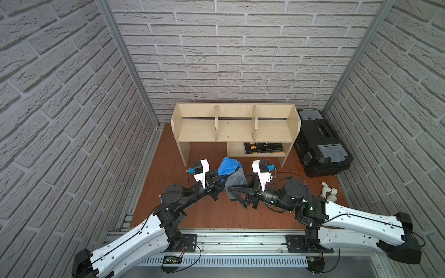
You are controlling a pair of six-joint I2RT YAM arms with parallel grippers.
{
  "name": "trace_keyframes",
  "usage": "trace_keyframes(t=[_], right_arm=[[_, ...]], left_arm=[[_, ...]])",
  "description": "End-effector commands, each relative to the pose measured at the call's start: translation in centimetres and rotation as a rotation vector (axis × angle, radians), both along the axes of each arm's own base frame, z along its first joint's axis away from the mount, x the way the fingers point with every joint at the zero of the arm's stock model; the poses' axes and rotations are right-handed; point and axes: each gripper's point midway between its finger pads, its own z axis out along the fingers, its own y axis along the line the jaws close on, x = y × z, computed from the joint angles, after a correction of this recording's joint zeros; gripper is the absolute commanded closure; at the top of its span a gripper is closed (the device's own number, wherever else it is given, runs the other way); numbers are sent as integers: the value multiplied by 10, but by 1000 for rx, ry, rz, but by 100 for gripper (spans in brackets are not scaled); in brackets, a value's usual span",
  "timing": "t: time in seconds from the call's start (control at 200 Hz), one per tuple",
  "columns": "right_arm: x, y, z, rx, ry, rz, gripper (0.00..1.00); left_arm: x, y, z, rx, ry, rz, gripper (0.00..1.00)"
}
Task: Wipe the bookshelf clean with a cloth
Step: Adjust the cleaning item, then wipe the dust from the shelf.
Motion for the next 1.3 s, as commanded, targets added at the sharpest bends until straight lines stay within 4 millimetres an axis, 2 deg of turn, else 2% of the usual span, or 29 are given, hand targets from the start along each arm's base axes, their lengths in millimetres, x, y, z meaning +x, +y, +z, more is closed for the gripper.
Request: trace_keyframes(t=[0.0,0.05,0.115,0.2,0.22,0.3,0.35,0.39,0.425,0.49,0.505,0.6,0.645,0.69,0.745,0.8,0.91,1.0,1.04,1.12,1.23,1.295], right_arm=[[-5,-3,44,125,-71,9,27],[-1,-3,41,100,-64,-13,37],[7,-9,34,59,-40,-68,56],[15,-16,24,45,-18,-125,74],[16,-18,23,43,-17,-134,77],[22,-26,18,17,-5,-177,97],[24,-32,14,-5,0,-204,97],[26,-38,13,-11,-3,-227,98],[27,-43,12,-17,-4,-247,97],[30,-54,13,-43,-11,-286,97],[30,-58,13,-56,-14,-298,97],[34,-81,13,-118,-27,-375,97],[39,-98,12,-170,-39,-446,97],[44,-117,20,-216,-63,-520,97],[50,-142,32,-295,-100,-622,97],[58,-163,47,-390,-152,-724,97],[79,-192,81,-577,-235,-916,97],[107,-206,98,-633,-217,-982,97],[122,-208,99,-636,-170,-970,97],[152,-201,94,-663,-93,-914,97],[192,-198,82,-747,-38,-934,97],[217,-199,66,-760,23,-942,97]], left_arm=[[-4,-15,-27,135,13,-40,100],[-4,-15,-27,132,9,-39,100],[-4,-17,-25,133,1,-42,100],[-7,-21,-18,135,-19,-70,100],[-5,-25,-24,154,-4,-78,100],[-3,-29,-23,170,1,-85,100],[2,-27,-22,200,2,-53,99],[9,-22,-20,233,5,-2,76],[17,-14,-14,254,5,66,49],[34,6,-3,303,17,217,7],[37,11,3,308,13,253,2],[69,54,34,354,46,542,2],[86,80,49,401,87,688,2],[101,106,61,456,140,819,2],[119,133,70,497,212,899,2],[137,142,72,515,260,861,2],[175,171,64,536,344,933,2],[203,194,44,537,402,999,2],[212,205,32,526,447,1019,2],[223,223,12,501,525,1036,2],[224,233,3,469,517,1050,2],[227,237,-3,455,521,1046,2]])
